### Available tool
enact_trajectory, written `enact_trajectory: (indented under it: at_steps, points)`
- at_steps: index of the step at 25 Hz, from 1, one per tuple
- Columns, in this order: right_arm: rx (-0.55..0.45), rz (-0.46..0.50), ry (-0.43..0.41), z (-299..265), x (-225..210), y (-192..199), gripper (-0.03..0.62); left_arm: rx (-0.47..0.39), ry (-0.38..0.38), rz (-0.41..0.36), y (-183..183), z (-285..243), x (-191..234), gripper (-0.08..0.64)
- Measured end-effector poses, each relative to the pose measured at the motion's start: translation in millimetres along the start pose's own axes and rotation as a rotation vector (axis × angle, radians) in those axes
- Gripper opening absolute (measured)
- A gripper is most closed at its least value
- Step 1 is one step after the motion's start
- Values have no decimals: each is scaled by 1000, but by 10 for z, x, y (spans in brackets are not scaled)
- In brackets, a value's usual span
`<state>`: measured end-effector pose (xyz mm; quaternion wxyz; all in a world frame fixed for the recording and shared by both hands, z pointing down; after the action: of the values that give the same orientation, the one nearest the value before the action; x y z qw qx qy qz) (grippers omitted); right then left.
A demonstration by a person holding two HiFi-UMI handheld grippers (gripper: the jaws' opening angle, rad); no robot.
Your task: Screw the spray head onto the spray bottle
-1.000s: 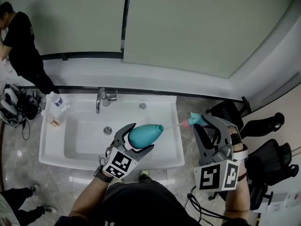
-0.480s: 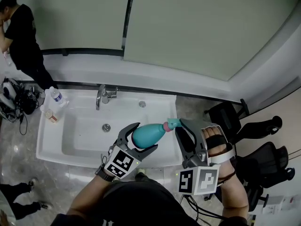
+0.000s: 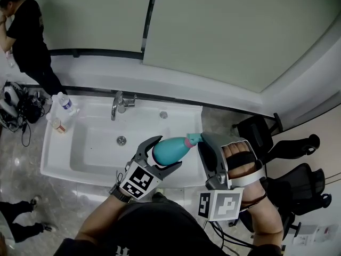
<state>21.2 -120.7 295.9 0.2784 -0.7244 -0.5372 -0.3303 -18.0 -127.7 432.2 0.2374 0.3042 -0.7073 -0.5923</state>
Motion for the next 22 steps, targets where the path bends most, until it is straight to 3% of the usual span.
enact_trajectory:
  at_steps: [7,15,18,20,22]
  points:
    - [39,-15,-19,-49,12,-25,134,-4,-12,33,26,-40,4,422]
    - [-84,-138,-108,-36,-64,-150,137,-78,66,125,27,-18,-1,422]
    - [-122,-139,-122,84,-150,-209,205,-111,95,134,-19,-20,-8,422]
    - [-240,-215,-137,333,-342,-208,246,-128,113,142,-66,-9,-4,422]
    - [-527,-461,-182,667,-572,-33,250,-155,139,149,-144,27,1,422]
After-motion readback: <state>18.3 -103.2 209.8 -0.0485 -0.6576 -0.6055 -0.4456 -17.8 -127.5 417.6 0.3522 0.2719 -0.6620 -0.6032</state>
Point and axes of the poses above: the fingertips, and each gripper's own axes: z backward along the fingers, x to its left, y out of its underside, the point moved 2 cm from there along z, backward along the fingers, and after that the axes turned 9 degrees about -y, right-handed, at the moved point
